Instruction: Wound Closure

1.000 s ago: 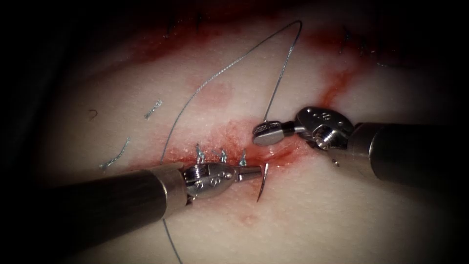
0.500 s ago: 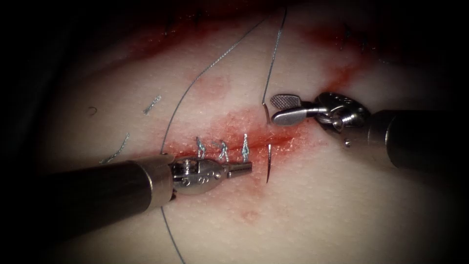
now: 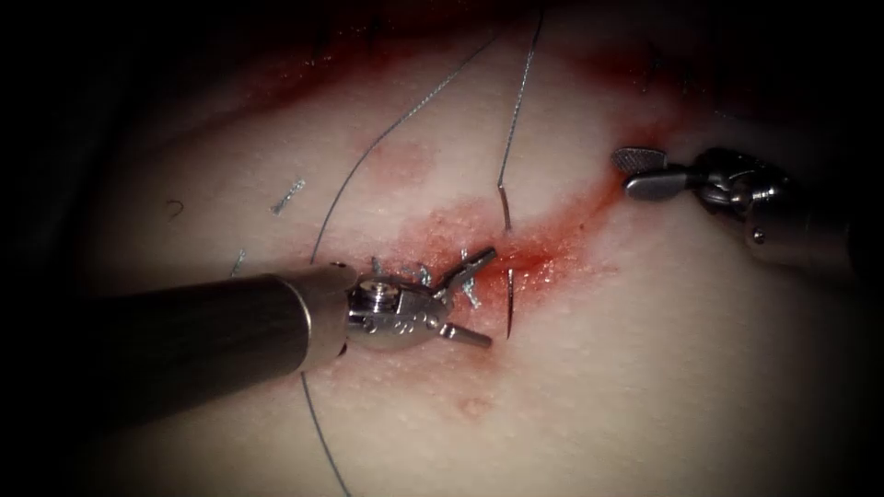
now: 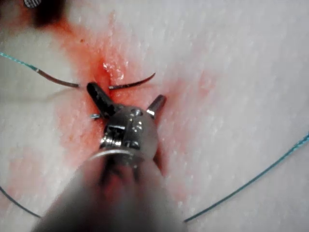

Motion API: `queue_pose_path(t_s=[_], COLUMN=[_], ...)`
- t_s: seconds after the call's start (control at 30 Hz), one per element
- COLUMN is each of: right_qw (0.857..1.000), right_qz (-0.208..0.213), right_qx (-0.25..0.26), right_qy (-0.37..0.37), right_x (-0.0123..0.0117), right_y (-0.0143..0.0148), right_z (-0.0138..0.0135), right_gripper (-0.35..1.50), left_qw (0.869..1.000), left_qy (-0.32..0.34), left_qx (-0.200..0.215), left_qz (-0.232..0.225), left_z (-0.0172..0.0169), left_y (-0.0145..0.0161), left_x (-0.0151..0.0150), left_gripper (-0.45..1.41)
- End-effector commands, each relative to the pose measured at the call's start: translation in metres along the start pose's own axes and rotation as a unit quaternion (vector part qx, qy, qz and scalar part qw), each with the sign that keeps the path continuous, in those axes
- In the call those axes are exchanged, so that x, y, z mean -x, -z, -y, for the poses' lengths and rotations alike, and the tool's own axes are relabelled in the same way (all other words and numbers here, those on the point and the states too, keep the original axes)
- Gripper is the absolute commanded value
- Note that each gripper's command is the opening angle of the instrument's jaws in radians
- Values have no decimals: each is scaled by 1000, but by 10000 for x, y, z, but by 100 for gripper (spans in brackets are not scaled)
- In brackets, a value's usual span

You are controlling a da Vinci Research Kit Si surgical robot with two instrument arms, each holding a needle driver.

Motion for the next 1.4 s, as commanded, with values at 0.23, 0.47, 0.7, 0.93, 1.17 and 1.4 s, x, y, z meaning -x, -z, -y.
queue_pose_path(t_s=[0.23,0.47,0.7,0.93,1.17,1.4], right_qw=[1000,1000,999,999,983,937], right_qz=[-3,-1,0,0,-2,-15], right_qx=[1,-3,-4,-4,-2,27], right_qy=[6,25,31,43,181,348], right_x=[16,23,25,25,24,20], right_y=[-20,-25,-25,-25,-27,-29], right_z=[-5,-7,-8,-8,-8,-8], right_gripper=[125,120,115,111,86,38], left_qw=[999,999,999,999,997,981], left_qy=[-25,-30,-30,-6,43,186], left_qx=[-18,-34,-36,-49,-58,-24], left_qz=[-10,-15,-15,-8,-12,-57], left_z=[-8,-5,-4,-3,3,15], left_y=[-16,-24,-28,-32,-28,-20], left_x=[2,1,1,3,-1,-19], left_gripper=[59,72,64,-22,-45,-45])
